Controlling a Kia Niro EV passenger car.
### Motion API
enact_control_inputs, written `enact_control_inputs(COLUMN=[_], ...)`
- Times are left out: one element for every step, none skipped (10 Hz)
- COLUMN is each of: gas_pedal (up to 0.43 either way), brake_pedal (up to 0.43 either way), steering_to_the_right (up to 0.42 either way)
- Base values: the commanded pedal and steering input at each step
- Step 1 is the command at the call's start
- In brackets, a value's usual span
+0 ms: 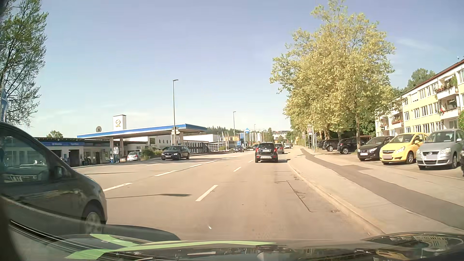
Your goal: Follow the waypoints while adhering to traffic rules and regulations
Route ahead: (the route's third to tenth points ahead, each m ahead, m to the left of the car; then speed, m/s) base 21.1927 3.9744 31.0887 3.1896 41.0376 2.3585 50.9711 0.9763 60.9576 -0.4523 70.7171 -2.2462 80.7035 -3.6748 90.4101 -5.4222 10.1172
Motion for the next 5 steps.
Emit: enact_control_inputs(gas_pedal=[0.110,0.110,0.110,0.110,0.110], brake_pedal=[0.000,0.000,0.000,0.000,0.000], steering_to_the_right=[0.009,0.009,0.010,0.010,0.010])
